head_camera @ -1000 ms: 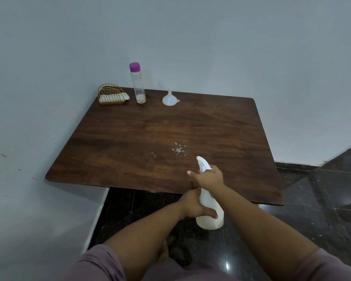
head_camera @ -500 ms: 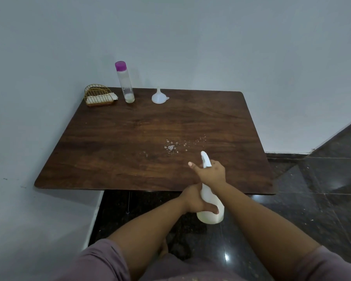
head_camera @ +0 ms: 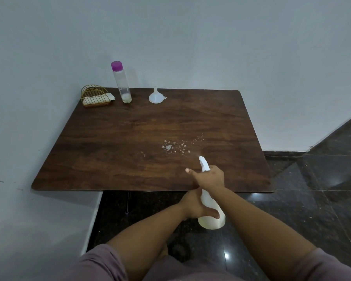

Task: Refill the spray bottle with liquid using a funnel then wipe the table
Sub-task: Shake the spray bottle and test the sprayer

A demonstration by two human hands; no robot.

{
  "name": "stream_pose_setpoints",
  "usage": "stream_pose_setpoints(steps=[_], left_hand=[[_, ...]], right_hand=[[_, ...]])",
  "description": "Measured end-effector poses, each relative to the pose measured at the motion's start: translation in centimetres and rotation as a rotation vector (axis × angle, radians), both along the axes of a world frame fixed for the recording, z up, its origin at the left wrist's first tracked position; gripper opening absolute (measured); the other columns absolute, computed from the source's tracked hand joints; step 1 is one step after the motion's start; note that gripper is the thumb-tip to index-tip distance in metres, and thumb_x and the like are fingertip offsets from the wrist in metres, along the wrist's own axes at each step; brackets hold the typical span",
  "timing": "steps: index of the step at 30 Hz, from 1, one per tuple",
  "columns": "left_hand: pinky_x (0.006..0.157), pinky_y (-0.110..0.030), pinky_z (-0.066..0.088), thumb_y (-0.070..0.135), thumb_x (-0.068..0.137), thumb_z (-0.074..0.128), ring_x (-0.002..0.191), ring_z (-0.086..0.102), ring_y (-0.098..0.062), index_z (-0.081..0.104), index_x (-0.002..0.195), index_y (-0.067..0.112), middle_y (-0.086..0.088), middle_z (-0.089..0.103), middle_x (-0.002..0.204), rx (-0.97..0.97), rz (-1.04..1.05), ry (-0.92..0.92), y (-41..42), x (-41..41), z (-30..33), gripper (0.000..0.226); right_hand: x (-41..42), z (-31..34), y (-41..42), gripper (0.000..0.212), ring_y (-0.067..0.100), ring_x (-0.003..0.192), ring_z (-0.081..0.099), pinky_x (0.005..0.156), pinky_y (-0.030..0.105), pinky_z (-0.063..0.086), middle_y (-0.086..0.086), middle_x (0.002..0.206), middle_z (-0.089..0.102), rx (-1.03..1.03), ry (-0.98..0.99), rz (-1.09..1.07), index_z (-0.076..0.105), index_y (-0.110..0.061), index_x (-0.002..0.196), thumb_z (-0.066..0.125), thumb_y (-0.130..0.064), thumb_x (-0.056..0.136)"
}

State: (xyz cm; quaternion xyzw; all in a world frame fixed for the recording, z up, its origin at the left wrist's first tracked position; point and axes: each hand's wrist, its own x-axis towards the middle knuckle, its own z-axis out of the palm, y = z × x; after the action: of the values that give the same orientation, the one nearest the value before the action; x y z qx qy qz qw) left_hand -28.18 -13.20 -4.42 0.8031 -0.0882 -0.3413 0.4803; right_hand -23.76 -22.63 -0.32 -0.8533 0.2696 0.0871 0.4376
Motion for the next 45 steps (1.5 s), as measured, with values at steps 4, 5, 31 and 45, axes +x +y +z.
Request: stream_pose_setpoints(steps=[4,5,31,45], left_hand=[[0.1,-0.04,0.05,0.053,0.049,0.086,0.123,0.051,-0.012,0.05,0.132,0.03,0.01,0.057,0.131,-0.013,0.037,0.007,-0.1,-0.1,0.2,0.094],[0.099,-0.04,0.05,0.055,0.047,0.086,0.122,0.052,-0.012,0.052,0.131,0.031,0.01,0.057,0.13,-0.015,0.038,0.004,-0.2,-0.1,0.2,0.094],[0.087,-0.04,0.055,0.037,0.05,0.093,0.106,0.06,-0.015,0.044,0.12,0.019,0.005,0.06,0.119,0.114,0.243,-0.409,2.7,14.8,6.3,0.087],[0.099,-0.042,0.05,0.041,0.062,0.088,0.12,0.052,-0.021,0.041,0.137,0.015,-0.003,0.05,0.136,0.183,0.179,-0.392,2.4,32.1,5.0,0.092]], right_hand=[[0.1,-0.3,-0.3,0.06,0.015,0.079,0.062,0.073,0.031,0.054,0.001,0.078,0.061,0.012,-0.01,0.096,0.057,-0.011,0.078,0.078,-0.063,0.06],[0.1,-0.2,-0.4,0.055,0.015,0.079,0.063,0.074,0.032,0.054,0.0,0.078,0.061,0.018,-0.015,0.077,0.057,-0.012,0.079,0.08,-0.059,0.062],[9.8,5.1,0.1,0.064,0.026,0.116,0.054,0.097,0.045,0.048,0.003,0.129,0.054,0.118,-0.102,0.292,0.045,-0.021,0.135,0.063,-0.053,0.082],[24.7,4.3,-0.7,0.062,0.028,0.125,0.045,0.098,0.038,0.043,0.008,0.138,0.041,0.108,-0.176,0.214,0.034,-0.014,0.142,0.061,-0.036,0.091]])
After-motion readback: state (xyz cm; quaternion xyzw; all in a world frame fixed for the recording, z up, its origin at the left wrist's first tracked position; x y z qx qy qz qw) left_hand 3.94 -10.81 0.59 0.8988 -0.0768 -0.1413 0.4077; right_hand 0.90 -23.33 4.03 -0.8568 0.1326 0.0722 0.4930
